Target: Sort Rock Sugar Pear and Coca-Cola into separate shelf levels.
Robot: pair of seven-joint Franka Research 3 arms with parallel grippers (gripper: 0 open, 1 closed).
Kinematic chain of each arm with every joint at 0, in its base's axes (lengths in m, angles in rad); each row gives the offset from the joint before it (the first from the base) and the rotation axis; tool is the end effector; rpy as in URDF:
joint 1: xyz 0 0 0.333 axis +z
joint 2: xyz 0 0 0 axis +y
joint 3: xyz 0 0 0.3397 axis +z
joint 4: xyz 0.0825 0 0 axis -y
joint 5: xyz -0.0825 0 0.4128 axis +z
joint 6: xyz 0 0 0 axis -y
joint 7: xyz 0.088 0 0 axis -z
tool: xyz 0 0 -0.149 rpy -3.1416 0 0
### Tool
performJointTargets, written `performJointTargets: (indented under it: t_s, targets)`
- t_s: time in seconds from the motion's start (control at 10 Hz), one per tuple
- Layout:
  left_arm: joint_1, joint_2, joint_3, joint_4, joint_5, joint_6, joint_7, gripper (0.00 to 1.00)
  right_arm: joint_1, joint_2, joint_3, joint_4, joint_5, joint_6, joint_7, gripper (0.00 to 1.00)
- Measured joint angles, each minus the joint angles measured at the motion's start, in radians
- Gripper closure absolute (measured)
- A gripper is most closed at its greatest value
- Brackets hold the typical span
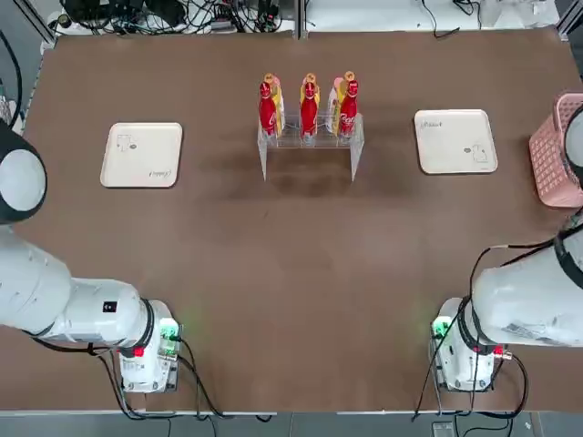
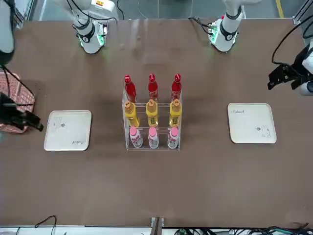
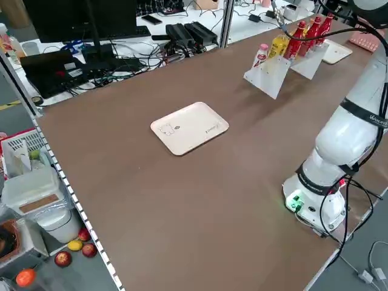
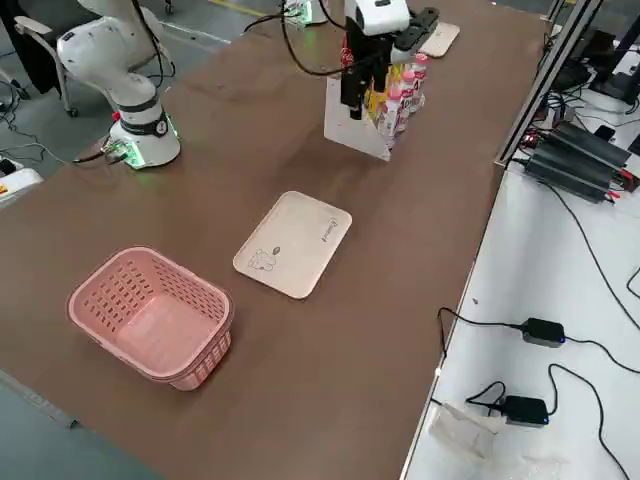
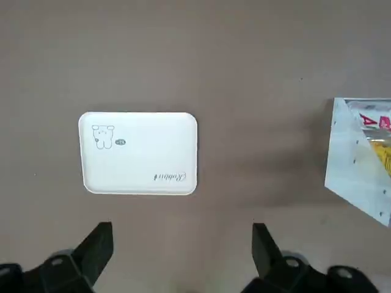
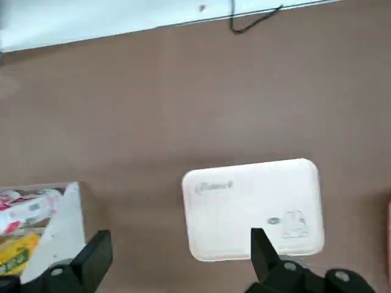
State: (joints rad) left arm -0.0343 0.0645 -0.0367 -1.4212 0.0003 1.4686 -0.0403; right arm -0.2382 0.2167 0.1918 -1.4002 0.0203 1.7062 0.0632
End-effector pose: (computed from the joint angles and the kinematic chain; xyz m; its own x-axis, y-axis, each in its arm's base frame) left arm 0.5925 -0.0413 0.6335 0.9994 -0.0306 -0.0171 -0.0306 -0.9995 0.0014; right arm 0.6686 -0.0410 0.5724 0.9888 -0.1199 0.0887 -0.1142 -0.9912 -0.0670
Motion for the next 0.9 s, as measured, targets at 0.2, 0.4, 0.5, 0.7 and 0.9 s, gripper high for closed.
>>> performJointTargets:
  t_s: [0.2, 0.4, 0.5, 0.7, 0.9]
  targets:
    - [0.000, 0.000, 0.000, 0.000, 0.000, 0.000, 0.005, 0.00, 0.034, -0.092, -0.073, -0.001, -0.016, -0.099, 0.002, 0.00]
    - [0.000, 0.000, 0.000, 0.000, 0.009, 0.000, 0.006, 0.00, 0.099, -0.163, -0.158, -0.012, -0.016, -0.156, 0.048, 0.00]
    - [0.000, 0.000, 0.000, 0.000, 0.024, 0.000, 0.006, 0.00, 0.129, -0.170, -0.206, -0.018, -0.015, -0.166, 0.068, 0.00]
    - [-0.001, 0.000, -0.002, 0.000, 0.030, 0.001, 0.006, 0.00, 0.140, -0.167, -0.237, -0.048, -0.015, -0.166, 0.075, 0.00]
    - [-0.001, 0.001, -0.002, 0.000, 0.030, 0.001, 0.006, 0.00, 0.144, -0.164, -0.231, -0.077, -0.013, -0.162, 0.082, 0.00]
